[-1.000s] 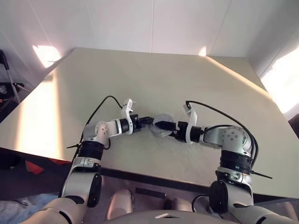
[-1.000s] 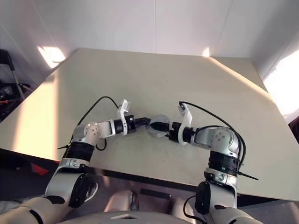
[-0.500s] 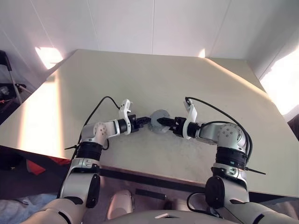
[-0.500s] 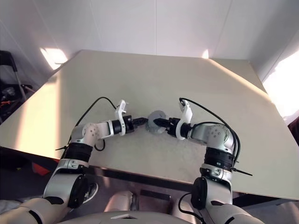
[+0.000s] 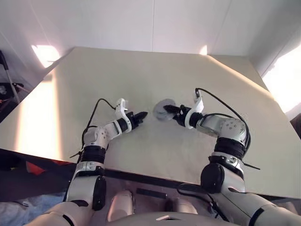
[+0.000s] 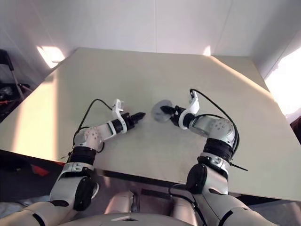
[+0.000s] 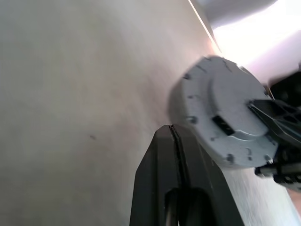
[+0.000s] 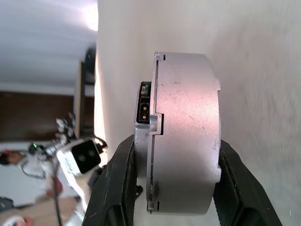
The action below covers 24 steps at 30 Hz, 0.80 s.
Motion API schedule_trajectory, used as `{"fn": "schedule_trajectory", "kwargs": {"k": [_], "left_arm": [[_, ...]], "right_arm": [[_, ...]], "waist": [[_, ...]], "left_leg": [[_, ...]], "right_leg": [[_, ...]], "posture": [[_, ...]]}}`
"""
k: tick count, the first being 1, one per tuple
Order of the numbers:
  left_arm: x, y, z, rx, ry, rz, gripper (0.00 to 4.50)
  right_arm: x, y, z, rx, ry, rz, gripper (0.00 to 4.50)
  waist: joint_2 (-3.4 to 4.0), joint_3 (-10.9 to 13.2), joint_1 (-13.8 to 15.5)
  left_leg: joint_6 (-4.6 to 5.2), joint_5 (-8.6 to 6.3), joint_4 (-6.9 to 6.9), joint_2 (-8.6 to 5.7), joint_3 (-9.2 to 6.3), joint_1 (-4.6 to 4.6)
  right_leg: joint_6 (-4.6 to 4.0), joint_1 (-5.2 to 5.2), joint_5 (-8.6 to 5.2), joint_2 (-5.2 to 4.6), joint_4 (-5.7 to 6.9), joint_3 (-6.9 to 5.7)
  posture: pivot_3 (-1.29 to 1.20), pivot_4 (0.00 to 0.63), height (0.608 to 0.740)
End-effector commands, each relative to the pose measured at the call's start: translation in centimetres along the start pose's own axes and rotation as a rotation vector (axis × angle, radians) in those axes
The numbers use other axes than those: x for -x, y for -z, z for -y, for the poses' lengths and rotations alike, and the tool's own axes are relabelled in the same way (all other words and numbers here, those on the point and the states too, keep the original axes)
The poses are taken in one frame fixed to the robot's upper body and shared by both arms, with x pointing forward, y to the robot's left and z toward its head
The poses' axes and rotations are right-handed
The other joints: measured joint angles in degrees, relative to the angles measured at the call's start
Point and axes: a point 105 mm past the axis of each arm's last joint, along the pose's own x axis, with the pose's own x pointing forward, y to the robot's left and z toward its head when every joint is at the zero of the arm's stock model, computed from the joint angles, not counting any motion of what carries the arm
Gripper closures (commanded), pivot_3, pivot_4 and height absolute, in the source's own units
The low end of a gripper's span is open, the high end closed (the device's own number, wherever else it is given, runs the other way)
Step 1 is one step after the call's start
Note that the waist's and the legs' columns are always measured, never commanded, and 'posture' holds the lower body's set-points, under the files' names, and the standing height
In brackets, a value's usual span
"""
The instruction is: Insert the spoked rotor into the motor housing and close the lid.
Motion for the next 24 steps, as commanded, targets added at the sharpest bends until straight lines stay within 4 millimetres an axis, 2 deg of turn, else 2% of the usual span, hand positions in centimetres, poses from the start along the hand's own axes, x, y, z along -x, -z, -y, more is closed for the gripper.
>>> {"fn": "schedule_trajectory", "kwargs": {"k": [1, 2, 5, 9, 12, 16, 20, 24], "left_arm": [[-0.3, -2.2, 1.3, 0.034, 0.059, 0.112, 4.5], [-0.2, -2.5, 1.3, 0.048, 0.064, 0.133, 4.5], [-0.1, -4.1, 2.1, 0.221, 0.131, 0.219, 4.0], [0.2, -5.4, 2.3, 0.375, 0.173, 0.283, 2.71], [0.5, -5.7, 2.8, 0.43, 0.217, 0.296, 1.64], [1.4, -5.3, 5.4, 0.596, 0.424, 0.198, 0.28], [1.6, -4.7, 6.9, 0.641, 0.52, 0.118, 0.28], [0.5, -4.6, 7.1, 0.642, 0.504, 0.094, 0.28]], "right_arm": [[-0.9, -1.5, -5.2, -0.014, -0.17, 0.052, 2.42], [-1.1, -1.5, -5.9, -0.018, -0.188, 0.052, 2.42], [-1.6, -1.2, -8.6, -0.027, -0.269, 0.032, 2.42], [-2.0, -0.5, -11.5, -0.026, -0.342, 0.009, 2.42], [-2.5, 0.1, -12.3, -0.025, -0.35, -0.007, 2.42], [-3.1, 1.2, -12.7, -0.002, -0.352, -0.062, 2.42], [-3.3, 1.9, -12.9, 0.02, -0.361, -0.095, 2.42], [-3.2, 2.6, -13.4, 0.042, -0.38, -0.116, 2.42]], "waist": [[-0.01, 0.0, 0.01], [-0.01, 0.0, 0.03], [-0.01, 0.01, 0.03], [-0.01, 0.02, 0.1], [-0.01, 0.03, 0.34], [-0.1, 0.08, 0.24], [-0.12, 0.09, 0.21], [-0.13, 0.1, 0.25]], "left_leg": [[0.22, 0.04, 0.08, 0.0, 0.0, -0.19], [0.41, -0.02, 0.29, 0.0, 0.0, -0.48], [0.44, -0.03, 0.57, 0.23, -0.04, -1.02], [0.55, -0.1, 0.8, 0.33, -0.03, -1.29], [0.59, -0.15, 0.9, 0.36, -0.02, -1.18], [0.35, -0.21, 1.06, 0.35, -0.03, -1.12], [0.17, -0.12, 1.1, 0.36, -0.05, -1.06], [0.1, -0.07, 1.1, 0.37, -0.09, -1.03]], "right_leg": [[0.01, -0.25, 0.02, 0.0, 0.25, 0.0], [-0.04, -0.63, -0.03, 0.0, 0.65, 0.0], [-0.19, -1.06, -0.22, 0.09, 0.85, -0.19], [-0.25, -1.24, -0.25, 0.09, 0.93, -0.3], [-0.26, -1.01, -0.25, 0.05, 0.94, -0.37], [-0.24, -0.88, -0.24, 0.02, 0.94, -0.38], [-0.23, -0.89, -0.23, 0.02, 1.15, -0.37], [-0.21, -0.89, -0.22, 0.03, 1.23, -0.37]], "posture": [[0.0, 0.0, 0.74], [0.0, 0.0, 0.74], [0.0, 0.0, 0.74], [0.0, 0.0, 0.74], [0.0, 0.0, 0.74], [0.0, 0.0, 0.74], [0.0, 0.0, 0.74], [0.0, 0.0, 0.74]]}}
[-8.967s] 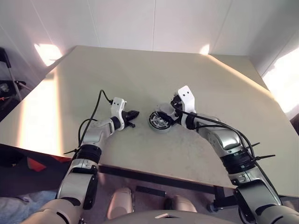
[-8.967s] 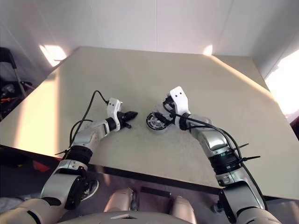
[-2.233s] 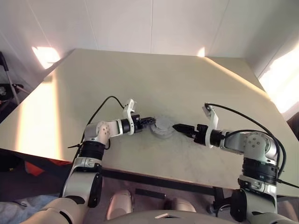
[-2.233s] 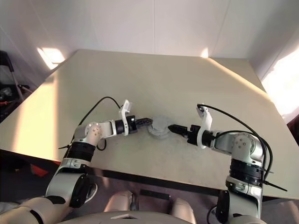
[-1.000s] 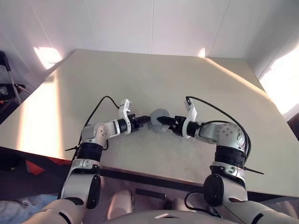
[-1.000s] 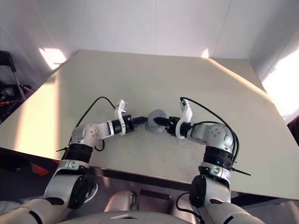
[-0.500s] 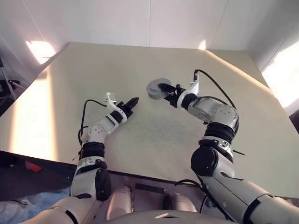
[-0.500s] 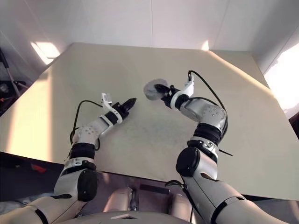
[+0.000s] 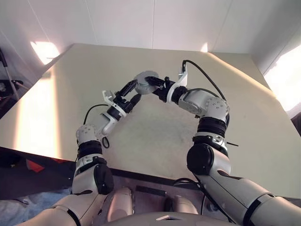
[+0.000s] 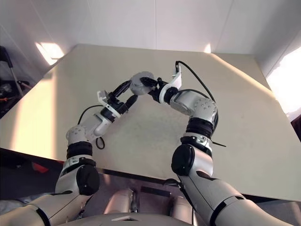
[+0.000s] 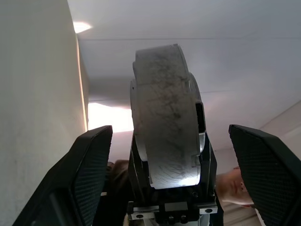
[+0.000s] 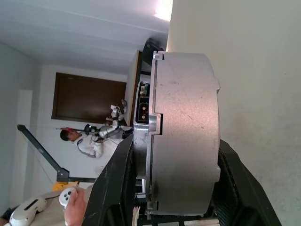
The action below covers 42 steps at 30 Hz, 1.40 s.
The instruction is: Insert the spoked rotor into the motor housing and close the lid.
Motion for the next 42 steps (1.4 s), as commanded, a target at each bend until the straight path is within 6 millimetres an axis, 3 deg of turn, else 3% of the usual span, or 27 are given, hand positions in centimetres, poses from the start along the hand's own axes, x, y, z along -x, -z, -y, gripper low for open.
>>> {"fn": "schedule_trajectory", "kwargs": {"k": [1, 11, 14, 18, 22, 28, 29, 30, 35, 40, 42], "left_arm": [[-1.5, -0.2, 1.2, -0.018, 0.046, -0.015, 0.28], [-3.2, -2.4, 1.2, -0.12, 0.019, 0.049, 0.28], [-3.2, -2.5, 1.1, -0.133, 0.022, 0.044, 0.85], [-2.9, -2.7, 0.7, -0.124, 0.016, 0.055, 2.17], [-2.5, -2.5, 0.2, -0.116, -0.001, 0.041, 2.28], [-1.8, -3.0, -0.5, -0.125, -0.025, 0.07, 2.28], [-1.7, -3.2, -0.6, -0.133, -0.031, 0.082, 2.28], [-1.5, -3.6, -0.8, -0.154, -0.047, 0.104, 2.28], [1.0, -8.7, -1.1, -0.296, -0.157, 0.391, 2.28], [6.7, -15.1, 0.2, -0.399, -0.28, 0.73, 2.28], [8.8, -16.7, 0.7, -0.428, -0.319, 0.826, 2.28]], "right_arm": [[-0.3, 0.4, -3.6, 0.057, -0.14, -0.016, 2.42], [-0.1, 0.7, -3.2, 0.084, -0.128, -0.012, 2.42], [-0.2, 0.7, -3.2, 0.092, -0.125, -0.009, 2.42], [-0.2, 0.6, -2.9, 0.099, -0.11, 0.0, 2.42], [-0.1, 0.2, -3.0, 0.132, -0.12, 0.024, 2.42], [-0.1, -1.4, -2.3, 0.225, -0.037, 0.139, 0.36], [0.0, -1.7, -2.2, 0.244, -0.025, 0.157, 0.08], [0.0, -2.0, -2.0, 0.257, -0.01, 0.176, 0.08], [0.3, -3.5, -0.7, 0.237, 0.045, 0.261, 0.08], [1.1, -3.7, 0.4, 0.223, 0.073, 0.274, 0.08], [1.3, -3.7, 0.8, 0.219, 0.078, 0.273, 0.08]], "waist": [[-0.02, 0.02, 0.02], [-0.07, 0.04, 0.16], [-0.09, 0.05, 0.16], [-0.1, 0.06, 0.2], [-0.1, 0.06, 0.22], [-0.11, 0.06, 0.3], [-0.11, 0.06, 0.32], [-0.11, 0.06, 0.33], [-0.13, 0.07, 0.02], [-0.17, 0.09, -0.23], [-0.17, 0.09, -0.21]], "left_leg": [[-0.01, 0.01, 0.0, -0.01, 0.0, 0.0], [-0.03, 0.02, 0.0, -0.03, -0.07, -0.01], [-0.03, 0.02, 0.0, -0.03, -0.08, -0.02], [-0.03, 0.02, 0.0, -0.01, -0.12, -0.01], [-0.03, 0.02, 0.03, -0.01, -0.12, 0.0], [-0.03, 0.02, 0.07, -0.02, -0.13, -0.01], [-0.03, 0.02, 0.08, -0.01, -0.13, -0.01], [-0.03, 0.02, 0.08, -0.02, -0.13, -0.01], [-0.03, 0.02, 0.11, 0.0, -0.15, 0.01], [-0.03, 0.03, 0.13, 0.04, -0.18, 0.02], [-0.03, 0.03, 0.12, 0.04, -0.2, 0.02]], "right_leg": [[0.01, 0.0, 0.01, 0.0, 0.0, 0.0], [0.11, 0.01, 0.06, 0.0, 0.01, -0.01], [0.11, -0.01, 0.06, 0.0, 0.03, -0.02], [0.1, -0.01, 0.06, 0.0, 0.13, -0.07], [0.1, 0.0, 0.06, -0.01, 0.17, -0.07], [0.09, 0.0, 0.06, -0.02, 0.2, -0.07], [0.09, 0.0, 0.06, -0.02, 0.2, -0.07], [0.09, 0.0, 0.06, -0.02, 0.2, -0.07], [0.09, 0.02, 0.06, -0.01, 0.22, -0.07], [0.08, 0.0, 0.06, 0.03, 0.26, -0.07], [0.08, -0.01, 0.06, 0.03, 0.26, -0.09]], "posture": [[0.0, 0.0, 0.74], [0.0, 0.0, 0.74], [0.0, 0.0, 0.74], [0.0, 0.0, 0.74], [0.0, 0.0, 0.74], [0.0, 0.0, 0.74], [0.0, 0.0, 0.74], [0.0, 0.0, 0.74], [0.0, 0.0, 0.74], [0.0, 0.0, 0.74], [0.0, 0.0, 0.74]]}}
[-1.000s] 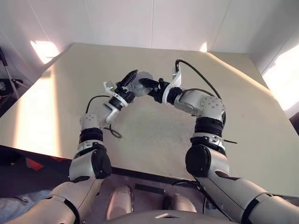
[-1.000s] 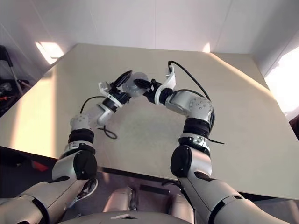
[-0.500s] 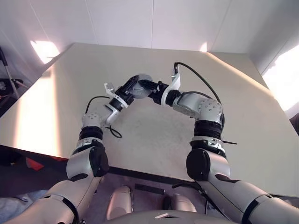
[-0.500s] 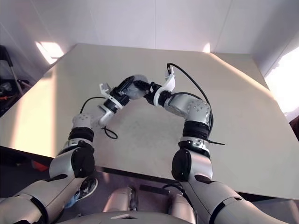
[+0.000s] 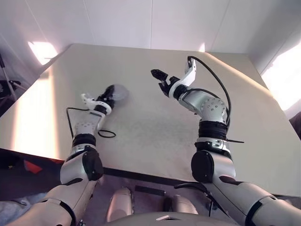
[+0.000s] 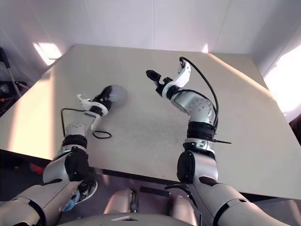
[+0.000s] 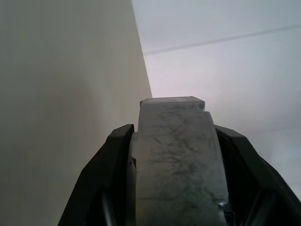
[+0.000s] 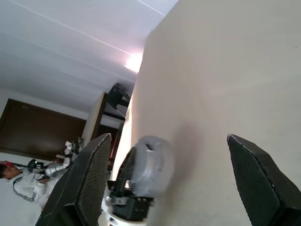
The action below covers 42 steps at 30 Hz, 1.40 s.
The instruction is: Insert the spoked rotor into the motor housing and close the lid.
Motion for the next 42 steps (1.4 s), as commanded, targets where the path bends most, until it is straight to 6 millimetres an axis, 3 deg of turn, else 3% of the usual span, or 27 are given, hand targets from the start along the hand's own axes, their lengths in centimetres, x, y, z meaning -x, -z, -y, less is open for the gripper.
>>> {"fn": "schedule_trajectory", "kwargs": {"k": [1, 5, 10, 12, 13, 18, 23, 26, 29, 31, 34, 35, 38, 40, 42], "left_arm": [[0.6, -5.9, 0.6, -0.054, -0.021, 0.219, 2.28], [1.8, -8.4, -2.1, -0.107, -0.222, 0.327, 2.28], [2.5, -9.3, -3.7, -0.17, -0.382, 0.365, 2.28], [2.6, -9.8, -3.4, -0.199, -0.375, 0.38, 2.28], [2.6, -10.2, -3.1, -0.208, -0.363, 0.391, 1.62], [3.4, -13.2, -1.9, -0.288, -0.372, 0.481, 0.09], [5.0, -18.0, 0.6, -0.437, -0.387, 0.632, 0.02], [4.1, -18.7, 3.6, -0.622, -0.343, 0.632, 0.02], [1.1, -15.5, 7.5, -0.851, -0.173, 0.528, 0.02], [-1.3, -10.7, 10.5, -0.902, 0.077, 0.365, 0.02], [-2.8, -2.1, 13.0, -0.982, 0.391, 0.081, 0.02], [-2.7, 0.8, 13.0, -1.008, 0.464, -0.023, 0.02], [-1.8, 6.8, 11.6, -1.066, 0.582, -0.27, 0.02], [-0.2, 11.2, 8.7, -1.263, 0.65, -0.49, 0.02], [1.2, 13.7, 7.2, -1.288, 0.706, -0.609, 0.02]], "right_arm": [[0.4, -0.7, -0.7, 0.011, -0.029, 0.029, 0.08], [0.6, -0.9, -0.4, -0.017, -0.02, 0.045, 0.08], [0.6, -1.1, -0.4, -0.024, -0.018, 0.047, 0.08], [0.5, -1.2, -0.2, -0.033, -0.014, 0.054, 0.08], [0.5, -1.3, 0.1, -0.044, -0.007, 0.059, 0.05], [0.7, -1.4, 1.0, -0.068, 0.009, 0.052, 0.05], [0.8, -1.5, 0.7, -0.01, -0.023, 0.029, 0.05], [1.5, -3.1, -0.5, 0.256, -0.061, 0.116, 0.05], [3.0, -5.2, -2.0, 0.631, -0.114, 0.263, 0.05], [4.2, -6.4, -2.0, 0.845, -0.11, 0.312, 0.05], [5.7, -7.3, -0.3, 1.009, -0.074, 0.248, 0.05], [6.3, -7.4, 0.5, 1.068, -0.062, 0.212, 0.05], [7.9, -7.2, 2.8, 1.194, -0.027, 0.099, 0.05], [9.3, -6.9, 5.1, 1.254, 0.012, -0.007, 0.05], [10.7, -6.2, 6.7, 1.259, 0.009, -0.093, 0.05]], "waist": [[-0.01, -0.01, 0.1], [-0.02, -0.01, 0.73], [-0.18, -0.05, 1.23], [-0.18, -0.05, 0.97], [-0.18, -0.04, 0.7], [-0.31, 0.01, -0.17], [-0.32, 0.01, -0.11], [-0.35, 0.03, 0.45], [-0.36, 0.03, 1.92], [-0.38, 0.04, 2.88], [-0.48, 0.09, 3.3], [-0.56, 0.14, 3.36], [-0.57, 0.15, 2.37], [-0.56, 0.15, 1.36], [-0.55, 0.14, 0.76]], "left_leg": [[0.0, 0.0, 0.0, 0.0, 0.0, 0.0], [0.01, -0.01, 0.01, -0.04, -0.02, -0.03], [-0.02, -0.01, 0.22, 0.0, -0.08, 0.09], [-0.07, 0.01, 0.22, -0.01, -0.07, 0.43], [-0.15, 0.06, 0.19, 0.0, -0.07, 0.57], [-0.54, 0.29, -0.06, 0.01, -0.07, 0.97], [-0.59, 0.32, -0.17, 0.06, -0.08, 1.01], [-0.5, 0.27, -0.15, 0.04, -0.08, 0.89], [-0.48, 0.25, -0.13, -0.01, -0.08, 0.88], [-0.48, 0.25, -0.09, -0.06, -0.1, 0.89], [-0.48, 0.25, 0.0, -0.33, -0.07, 0.95], [-0.48, 0.25, 0.05, -0.41, -0.07, 0.96], [-0.06, 0.01, 0.5, -0.48, 0.0, 0.9], [0.26, -0.18, 0.78, -0.43, 0.01, 0.89], [0.43, -0.26, 0.78, -0.42, 0.02, 0.91]], "right_leg": [[0.0, 0.0, 0.0, 0.0, 0.0, -0.01], [0.01, 0.02, 0.0, -0.02, 0.0, -0.03], [0.02, 0.2, -0.01, -0.03, 0.1, -0.03], [0.04, 0.48, -0.02, -0.03, 0.11, 0.02], [0.04, 0.57, -0.03, -0.03, 0.11, 0.02], [0.33, 0.78, -0.2, -0.02, 0.15, 0.03], [-0.05, 0.75, -0.01, 0.03, 0.14, 0.01], [-0.05, 0.71, 0.01, 0.03, 0.08, -0.01], [0.08, 0.85, -0.05, -0.03, -0.01, -0.03], [0.51, 0.95, -0.23, -0.11, -0.04, -0.03], [0.57, 1.12, -0.14, -0.4, -0.03, -0.02], [0.13, 1.18, -0.01, -0.5, -0.03, -0.03], [0.03, 1.22, 0.03, -0.68, 0.01, -0.03], [0.03, 1.22, 0.02, -0.67, 0.13, -0.02], [0.04, 1.21, 0.01, -0.63, 0.09, 0.02]], "posture": [[0.0, 0.0, 0.74], [0.0, 0.0, 0.74], [0.0, 0.0, 0.74], [0.0, 0.0, 0.74], [0.0, 0.0, 0.74], [0.0, 0.0, 0.74], [0.0, 0.0, 0.74], [0.0, 0.0, 0.74], [0.0, 0.0, 0.74], [0.0, 0.0, 0.74], [0.0, 0.0, 0.74], [0.0, 0.0, 0.74], [0.0, 0.0, 0.74], [0.0, 0.0, 0.74], [0.0, 0.0, 0.74]]}}
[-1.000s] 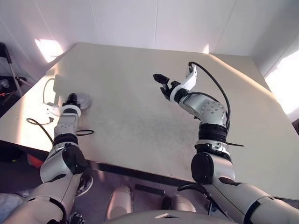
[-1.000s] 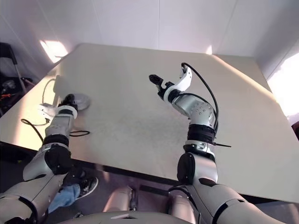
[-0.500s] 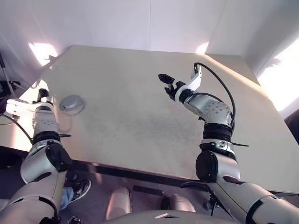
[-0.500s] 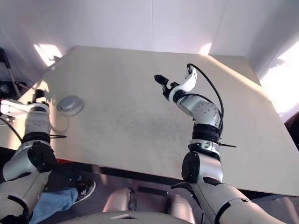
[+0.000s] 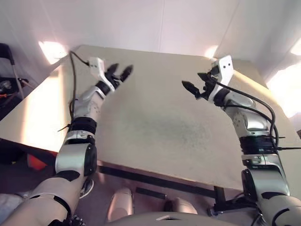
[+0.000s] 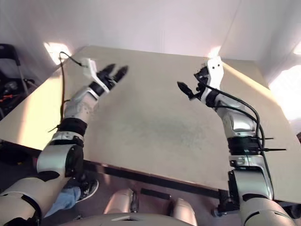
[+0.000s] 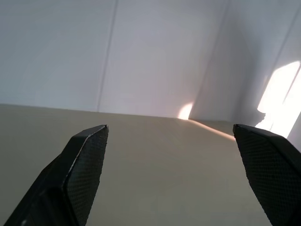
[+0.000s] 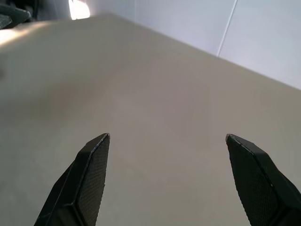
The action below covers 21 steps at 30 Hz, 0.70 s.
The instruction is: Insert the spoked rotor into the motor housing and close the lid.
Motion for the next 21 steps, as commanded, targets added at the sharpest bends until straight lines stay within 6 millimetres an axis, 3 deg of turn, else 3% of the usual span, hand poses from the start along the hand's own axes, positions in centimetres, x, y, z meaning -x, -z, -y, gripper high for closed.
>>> {"fn": "schedule_trajectory", "kwargs": {"k": [1, 7, 11, 21], "left_arm": [[-0.1, 2.5, 3.5, -0.096, 0.172, -0.103, 0.02], [0.1, 6.8, 6.5, -0.094, 0.252, -0.211, 0.02], [-0.4, 5.8, 6.1, -0.053, 0.186, -0.153, 0.02], [-0.8, 3.9, 5.7, -0.06, 0.152, -0.1, 0.02]], "right_arm": [[1.5, 1.1, -0.5, 0.05, -0.088, -0.042, 0.05], [1.9, 3.0, -0.6, 0.009, -0.067, -0.072, 0.05], [1.7, 2.1, -1.3, -0.015, -0.08, -0.026, 0.05], [1.2, 2.4, -1.8, -0.026, -0.09, -0.028, 0.05]], "waist": [[0.0, 0.0, -0.47], [0.27, -0.08, -0.72], [0.35, -0.12, -0.57], [0.35, -0.13, -0.59]], "left_leg": [[0.03, -0.01, 0.0, 0.05, 0.01, -0.03], [0.45, -0.12, 0.28, 0.61, 0.0, -0.16], [0.45, -0.17, 0.36, 0.6, 0.01, 0.03], [0.55, -0.21, 0.47, 0.59, 0.0, 0.02]], "right_leg": [[-0.01, -0.03, -0.01, 0.06, 0.0, 0.0], [-0.38, -0.14, -0.11, 0.5, 0.14, -0.12], [-0.4, 0.14, -0.12, 0.48, 0.07, -0.15], [-0.43, 0.2, -0.1, 0.45, 0.07, -0.15]], "posture": [[0.0, 0.0, 0.74], [0.0, 0.0, 0.74], [0.0, 0.0, 0.74], [0.0, 0.0, 0.74]]}}
